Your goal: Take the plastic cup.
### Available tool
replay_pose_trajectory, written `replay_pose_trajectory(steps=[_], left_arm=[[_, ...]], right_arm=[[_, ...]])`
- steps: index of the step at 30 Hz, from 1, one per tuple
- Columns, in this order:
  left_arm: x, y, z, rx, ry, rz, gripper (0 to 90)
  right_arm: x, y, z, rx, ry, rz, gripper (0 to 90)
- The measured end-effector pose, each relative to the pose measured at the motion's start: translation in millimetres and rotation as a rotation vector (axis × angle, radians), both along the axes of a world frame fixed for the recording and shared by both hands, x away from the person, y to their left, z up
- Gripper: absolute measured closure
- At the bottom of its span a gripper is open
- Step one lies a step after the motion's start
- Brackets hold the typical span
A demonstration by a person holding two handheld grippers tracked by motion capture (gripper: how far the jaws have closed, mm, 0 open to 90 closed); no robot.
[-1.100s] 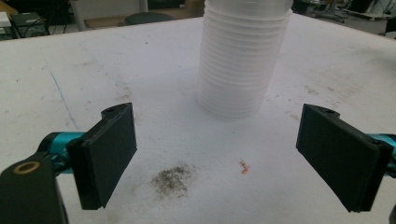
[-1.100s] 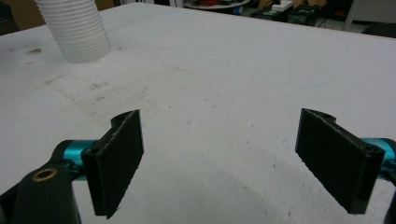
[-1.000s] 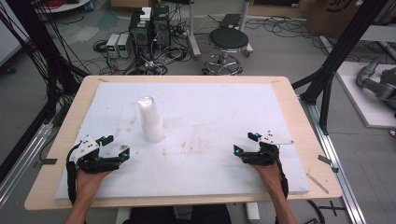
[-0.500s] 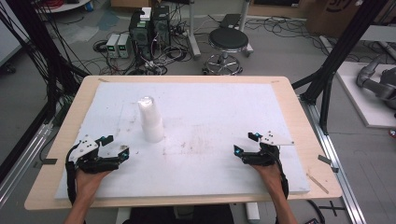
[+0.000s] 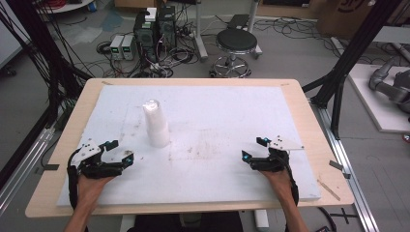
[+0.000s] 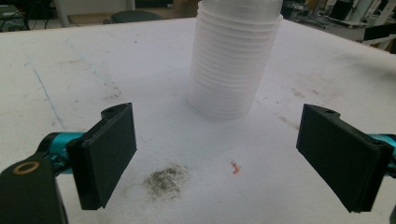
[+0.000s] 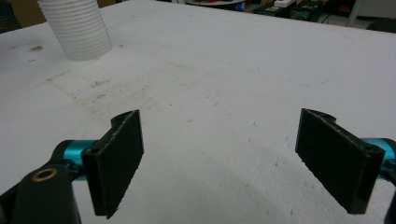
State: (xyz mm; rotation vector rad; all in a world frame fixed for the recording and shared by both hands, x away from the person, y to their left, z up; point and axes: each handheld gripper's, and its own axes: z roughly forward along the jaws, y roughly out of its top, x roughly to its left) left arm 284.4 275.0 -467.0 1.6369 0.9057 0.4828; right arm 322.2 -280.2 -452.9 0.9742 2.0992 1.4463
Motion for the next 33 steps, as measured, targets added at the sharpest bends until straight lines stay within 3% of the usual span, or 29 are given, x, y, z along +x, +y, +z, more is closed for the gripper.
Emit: replay_pose_trajectory(steps=[7,13,14,18,23,28,29,30,33], left_arm=[[3.1,6.1,14.6,-0.028,-0.023,-0.03,12.0],[10.9,11.3,46.6,-0.039,-0.07,-0.08,12.0],[10.9,11.3,46.6,-0.039,-0.07,-0.08,12.0],[21.5,14.9,64.3,-0.051,-0.079,-0.111,12.0],[32.4,18.0,75.1,-0.049,-0.084,-0.145,12.0],[46.9,19.3,86.6,-0.027,-0.075,-0.218,12.0],[52.5,17.3,90.9,-0.011,-0.072,-0.256,12.0],[52.5,17.3,90.9,-0.011,-0.072,-0.256,12.1],[63.7,11.5,97.7,0.004,-0.07,-0.326,12.1]], right_arm=[[-0.2,0.2,0.0,-0.005,0.008,0.004,14.9],[1.3,0.3,-0.1,-0.01,0.008,0.006,14.8],[0.9,0.5,0.0,-0.009,0.017,0.007,14.9],[1.3,0.3,-0.1,-0.011,0.006,0.01,14.9],[0.7,0.8,0.0,-0.008,0.017,0.008,14.8],[1.0,0.8,-0.1,-0.01,0.017,0.007,14.9],[1.0,1.0,-0.1,-0.011,0.016,0.006,14.8],[1.0,1.0,-0.1,-0.011,0.016,0.006,14.8],[1.1,1.0,-0.1,-0.014,0.015,0.006,14.9]])
